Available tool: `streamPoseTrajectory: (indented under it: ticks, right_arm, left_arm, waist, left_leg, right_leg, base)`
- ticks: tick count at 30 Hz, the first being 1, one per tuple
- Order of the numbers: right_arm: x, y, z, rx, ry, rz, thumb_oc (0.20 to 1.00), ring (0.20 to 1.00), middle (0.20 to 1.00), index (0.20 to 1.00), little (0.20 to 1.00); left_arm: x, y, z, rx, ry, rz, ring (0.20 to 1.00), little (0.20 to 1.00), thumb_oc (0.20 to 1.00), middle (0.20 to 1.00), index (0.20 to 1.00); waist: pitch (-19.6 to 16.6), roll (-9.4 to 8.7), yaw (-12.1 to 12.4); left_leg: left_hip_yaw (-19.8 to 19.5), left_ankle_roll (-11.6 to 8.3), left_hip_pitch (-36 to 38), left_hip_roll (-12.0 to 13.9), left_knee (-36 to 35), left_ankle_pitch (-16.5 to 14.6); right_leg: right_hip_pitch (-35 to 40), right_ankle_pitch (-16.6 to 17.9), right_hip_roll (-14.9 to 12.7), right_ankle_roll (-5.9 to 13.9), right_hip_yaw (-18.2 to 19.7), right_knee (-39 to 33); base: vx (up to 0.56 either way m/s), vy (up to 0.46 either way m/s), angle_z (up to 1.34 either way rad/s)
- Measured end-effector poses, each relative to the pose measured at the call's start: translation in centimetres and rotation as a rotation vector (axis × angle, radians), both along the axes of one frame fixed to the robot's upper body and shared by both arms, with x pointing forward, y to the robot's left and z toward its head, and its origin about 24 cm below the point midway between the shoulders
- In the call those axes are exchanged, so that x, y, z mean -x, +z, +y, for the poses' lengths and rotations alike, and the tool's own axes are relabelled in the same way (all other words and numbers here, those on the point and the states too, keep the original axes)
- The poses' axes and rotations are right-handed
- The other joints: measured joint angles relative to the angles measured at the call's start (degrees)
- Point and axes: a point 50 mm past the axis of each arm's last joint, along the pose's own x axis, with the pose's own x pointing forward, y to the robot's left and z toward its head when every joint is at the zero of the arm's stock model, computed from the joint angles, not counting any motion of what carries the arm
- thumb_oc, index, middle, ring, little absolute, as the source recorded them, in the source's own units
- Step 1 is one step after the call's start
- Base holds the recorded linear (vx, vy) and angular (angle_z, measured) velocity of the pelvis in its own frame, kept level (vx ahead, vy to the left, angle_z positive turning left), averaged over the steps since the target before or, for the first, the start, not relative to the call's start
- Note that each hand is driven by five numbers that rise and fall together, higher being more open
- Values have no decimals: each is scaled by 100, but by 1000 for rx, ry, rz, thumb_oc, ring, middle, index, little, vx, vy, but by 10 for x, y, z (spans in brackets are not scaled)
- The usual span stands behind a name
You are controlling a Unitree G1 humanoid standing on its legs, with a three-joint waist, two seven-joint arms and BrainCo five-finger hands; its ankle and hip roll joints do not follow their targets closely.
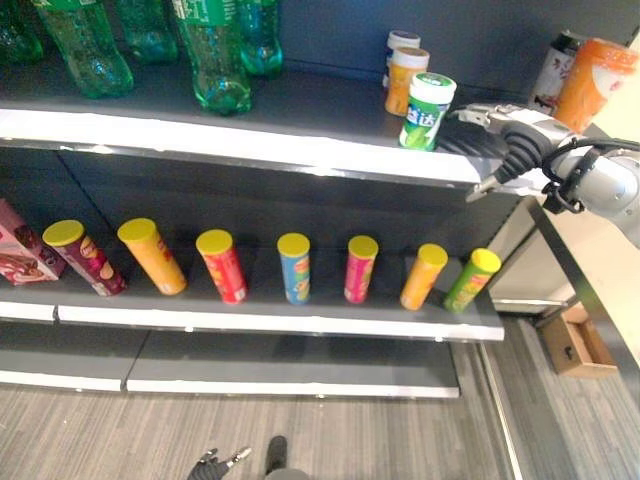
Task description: Put the goods on the table back onto the shelves and tidy them up.
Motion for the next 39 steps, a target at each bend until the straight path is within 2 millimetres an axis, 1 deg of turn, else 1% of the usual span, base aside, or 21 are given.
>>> streamPoseTrajectory:
  ticks: [13, 26, 33, 39]
  right_arm:
    - [0, 0, 0, 0, -1, -1, 1000, 1000, 1000, 1000, 1000]
    - [-3, -3, 1, -11, -8, 10, 1000, 1000, 1000, 1000, 1000]
    - [-6, -4, -6, -16, -45, 17, 1000, 1000, 1000, 1000, 1000]
    - [-7, -4, -9, -15, -60, 18, 1000, 1000, 1000, 1000, 1000]
  left_arm:
    - [0, 0, 0, 0, 0, 0, 1000, 1000, 1000, 1000, 1000]
    - [-1, 0, 0, 0, 0, -2, 1000, 1000, 1000, 1000, 1000]
    - [-1, 0, 0, 0, 0, -2, 1000, 1000, 1000, 1000, 1000]
    - [-2, 0, 0, 0, 0, -3, 1000, 1000, 1000, 1000, 1000]
  waist:
    - [-8, -6, 122]
    - [-14, -11, 119]
    - [-16, -14, 110]
    - [-21, -6, 18]
  left_leg:
    - [-7, 1, 0, -2, 0, 1]
    - [-12, 6, 1, -3, 0, 5]
    - [-12, 6, 0, -4, 0, 5]
    - [-4, 7, 1, -2, 0, 4]
  right_leg:
    - [6, 0, 0, 0, -7, 0]
    - [9, 1, 1, -1, -13, 1]
    - [7, 1, 0, -1, -13, 0]
    - [1, 1, -3, -2, -6, 1]
  base:
    - [0, 0, 0]
    - [0, 0, 0]
    - [0, 0, 0]
    - [0, 0, 0]
